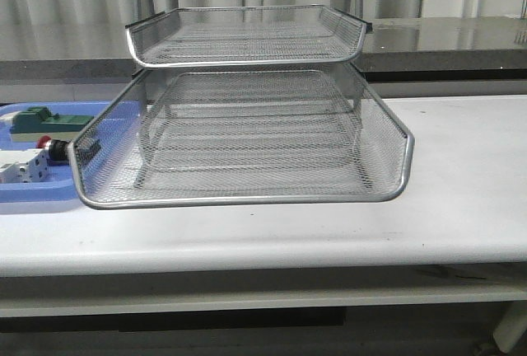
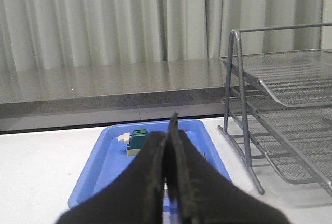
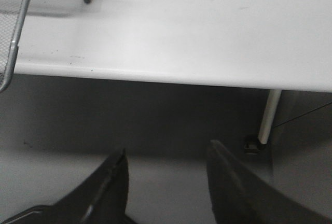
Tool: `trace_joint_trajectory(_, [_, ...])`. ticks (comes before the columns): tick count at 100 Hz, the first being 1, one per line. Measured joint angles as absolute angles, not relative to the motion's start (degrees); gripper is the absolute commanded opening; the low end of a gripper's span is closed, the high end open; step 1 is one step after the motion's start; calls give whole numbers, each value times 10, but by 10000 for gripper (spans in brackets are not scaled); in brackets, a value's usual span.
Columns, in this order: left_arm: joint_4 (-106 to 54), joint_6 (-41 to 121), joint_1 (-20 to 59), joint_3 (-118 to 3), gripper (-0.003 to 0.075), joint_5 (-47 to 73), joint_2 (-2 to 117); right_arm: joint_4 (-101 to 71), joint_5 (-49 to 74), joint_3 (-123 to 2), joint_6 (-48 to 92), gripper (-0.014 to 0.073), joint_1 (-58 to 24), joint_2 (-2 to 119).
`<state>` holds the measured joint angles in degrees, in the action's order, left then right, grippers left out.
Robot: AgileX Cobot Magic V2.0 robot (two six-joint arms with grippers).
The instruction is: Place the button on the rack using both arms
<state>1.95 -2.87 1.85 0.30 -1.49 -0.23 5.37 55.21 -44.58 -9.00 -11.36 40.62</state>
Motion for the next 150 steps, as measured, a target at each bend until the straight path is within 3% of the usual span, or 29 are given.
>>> trace_joint_trajectory(20, [19, -29, 18, 3, -20, -15, -2, 68, 562, -446, -100, 321, -114, 331])
trace_joint_trajectory(46, [19, -29, 18, 3, -20, -15, -2, 69, 573, -446, -101, -72, -114, 315])
trace_joint_trajectory(150, [19, -29, 18, 3, -20, -34, -2, 69, 576, -446, -101, -67, -114, 315])
